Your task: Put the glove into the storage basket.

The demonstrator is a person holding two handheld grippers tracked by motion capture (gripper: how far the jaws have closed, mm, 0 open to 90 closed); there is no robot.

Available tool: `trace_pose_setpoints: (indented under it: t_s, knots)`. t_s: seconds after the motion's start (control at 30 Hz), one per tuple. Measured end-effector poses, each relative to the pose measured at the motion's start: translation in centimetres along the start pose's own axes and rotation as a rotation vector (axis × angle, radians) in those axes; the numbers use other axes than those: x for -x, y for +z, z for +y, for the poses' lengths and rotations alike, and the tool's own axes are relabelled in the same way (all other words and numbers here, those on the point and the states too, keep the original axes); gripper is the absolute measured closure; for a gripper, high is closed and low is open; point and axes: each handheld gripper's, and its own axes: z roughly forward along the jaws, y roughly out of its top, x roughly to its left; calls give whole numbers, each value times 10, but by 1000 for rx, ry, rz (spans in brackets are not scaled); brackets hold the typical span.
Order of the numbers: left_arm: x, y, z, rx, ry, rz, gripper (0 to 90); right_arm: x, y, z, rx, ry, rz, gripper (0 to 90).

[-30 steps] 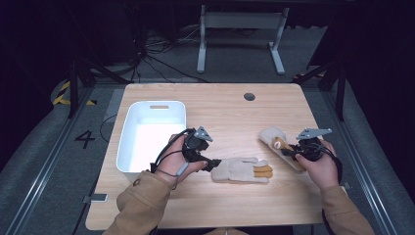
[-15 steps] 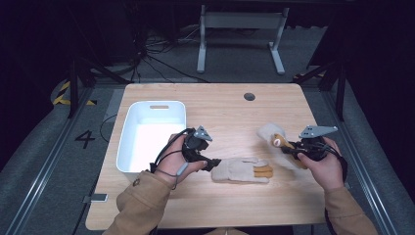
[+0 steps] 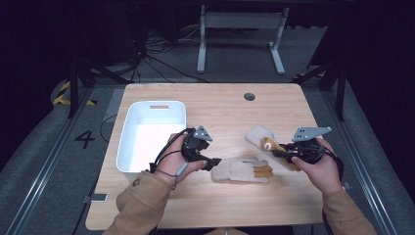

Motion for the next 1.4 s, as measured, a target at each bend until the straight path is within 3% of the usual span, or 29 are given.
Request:
trace_pose_setpoints:
  t_s: [0.33, 0.57, 0.63, 0.67, 0.83, 1.4]
  knots:
    - [0, 1, 0, -9, -10, -10, 326, -22, 15, 10, -1, -72, 100, 731]
    - [-1, -2, -1, 1, -16, -2, 332, -33, 29, 10, -19, -103, 144, 728]
    - [-1, -1, 0, -8, -7, -9, 376, -34, 30, 11, -22, -107, 152, 728]
    - [-1, -1, 0, -16, -17, -33, 405, -37, 34, 11, -24, -117, 161, 727]
    - [-2, 0, -1, -22, -25, -28, 420, -43, 41, 11, -32, -154, 196, 716]
    - [0, 7, -4, -66, -17, -41, 420, -47, 66, 2, -94, -170, 247, 677]
